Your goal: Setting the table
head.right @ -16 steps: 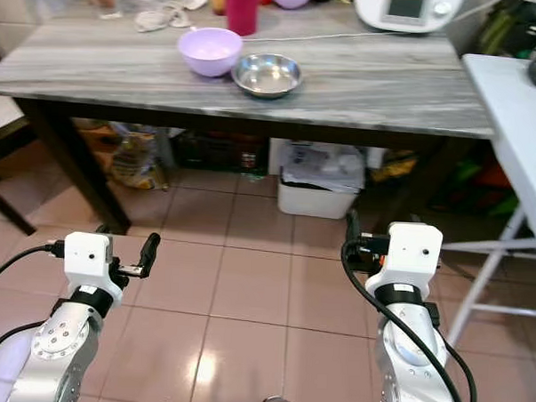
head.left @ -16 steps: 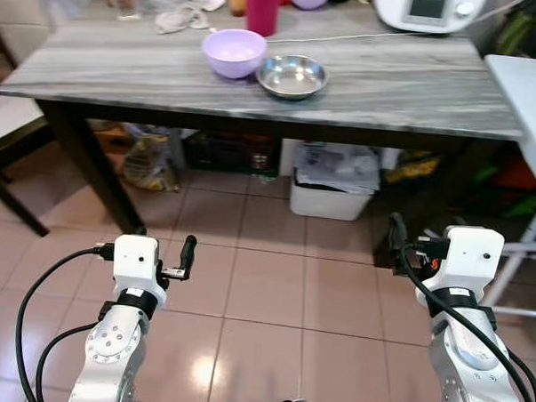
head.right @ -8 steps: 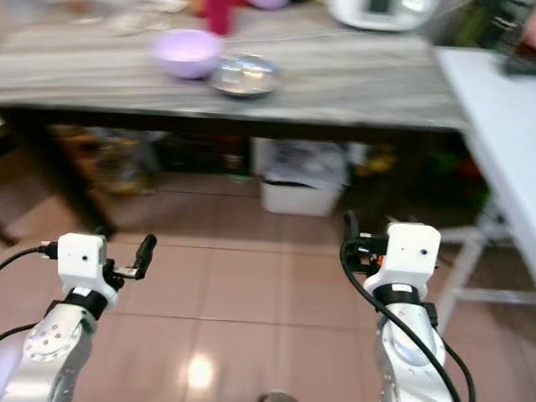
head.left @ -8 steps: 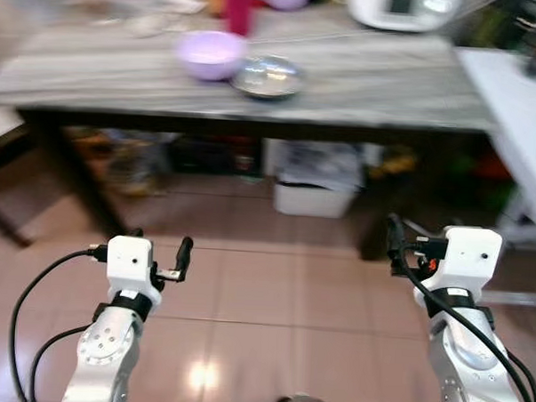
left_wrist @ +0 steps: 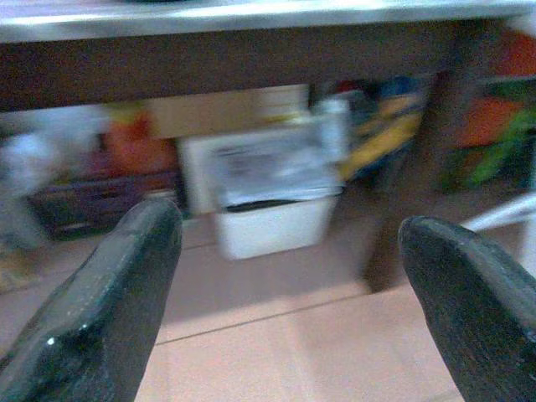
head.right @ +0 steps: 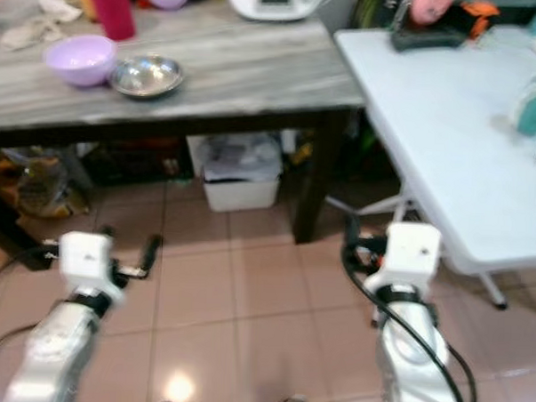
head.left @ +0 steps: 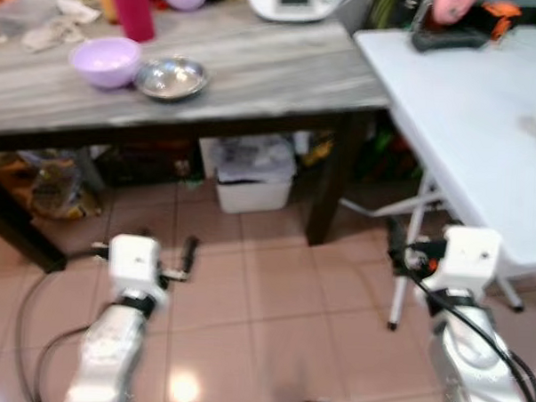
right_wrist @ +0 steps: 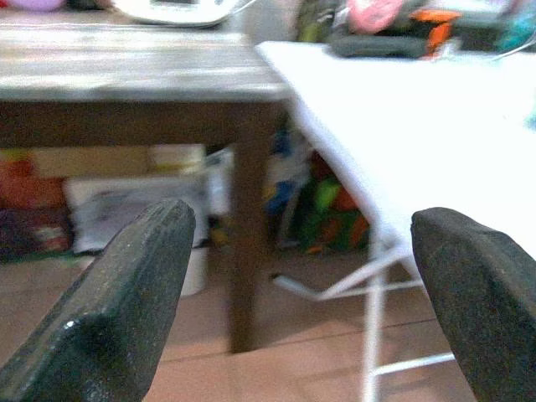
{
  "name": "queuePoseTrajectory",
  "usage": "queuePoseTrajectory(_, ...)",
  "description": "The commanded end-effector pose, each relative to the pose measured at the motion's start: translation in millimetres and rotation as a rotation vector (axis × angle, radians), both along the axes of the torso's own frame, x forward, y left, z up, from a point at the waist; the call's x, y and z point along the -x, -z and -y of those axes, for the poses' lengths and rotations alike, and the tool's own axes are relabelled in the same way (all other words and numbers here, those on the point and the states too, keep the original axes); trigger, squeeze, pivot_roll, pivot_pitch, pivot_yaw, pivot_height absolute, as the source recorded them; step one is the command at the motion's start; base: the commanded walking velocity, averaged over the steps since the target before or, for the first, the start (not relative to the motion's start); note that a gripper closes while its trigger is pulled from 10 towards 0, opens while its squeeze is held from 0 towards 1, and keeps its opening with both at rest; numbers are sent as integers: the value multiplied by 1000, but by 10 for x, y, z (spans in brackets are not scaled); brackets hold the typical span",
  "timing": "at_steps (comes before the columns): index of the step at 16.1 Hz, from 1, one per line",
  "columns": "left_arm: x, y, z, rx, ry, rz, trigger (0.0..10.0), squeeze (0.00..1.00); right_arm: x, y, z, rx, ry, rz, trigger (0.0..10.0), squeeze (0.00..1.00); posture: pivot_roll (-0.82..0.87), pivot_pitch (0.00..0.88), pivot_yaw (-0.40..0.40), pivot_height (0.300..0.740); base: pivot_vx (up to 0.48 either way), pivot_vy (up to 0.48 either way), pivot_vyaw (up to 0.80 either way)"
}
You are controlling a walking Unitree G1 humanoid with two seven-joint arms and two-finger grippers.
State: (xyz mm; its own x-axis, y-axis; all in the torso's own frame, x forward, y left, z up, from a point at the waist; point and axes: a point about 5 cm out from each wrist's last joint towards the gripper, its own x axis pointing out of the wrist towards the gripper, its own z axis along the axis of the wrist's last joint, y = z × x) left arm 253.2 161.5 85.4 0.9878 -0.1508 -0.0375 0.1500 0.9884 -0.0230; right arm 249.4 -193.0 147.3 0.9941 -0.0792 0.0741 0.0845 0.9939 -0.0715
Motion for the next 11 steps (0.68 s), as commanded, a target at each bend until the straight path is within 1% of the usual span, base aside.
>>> queuePoseTrajectory(1,10,-16,-67,-18,-17,2,10000,0,-8,9,-30,-13,-15,-6,10000,0,-229,160,4,740,0,-300,0)
queuePoseTrajectory(4,-3,-20,-66,-20,-16,3,10000,0,-27,-5,-44,-15,-27,3,10000,0,-225,155,3,740,0,-301,0)
queuePoseTrajectory(6,-17,-28,-57,-21,-13,6,10000,0,-37,-3,-63,-38,-44,0,10000,0,-225,153,4,740,0,-300,0)
queuePoseTrajectory(7,-36,-38,-48,-23,-10,9,10000,0,-44,-17,-66,-7,-49,7,10000,0,-225,152,6,740,0,-330,0)
queuePoseTrajectory(8,-47,-45,-45,-24,-8,11,10000,0,-47,-19,-69,-8,-49,9,10000,0,-225,151,7,740,0,-349,0)
queuePoseTrajectory(11,-61,-53,-41,-22,-4,13,10000,0,-52,-22,-69,-9,-49,12,10000,0,-225,151,9,740,0,-352,421)
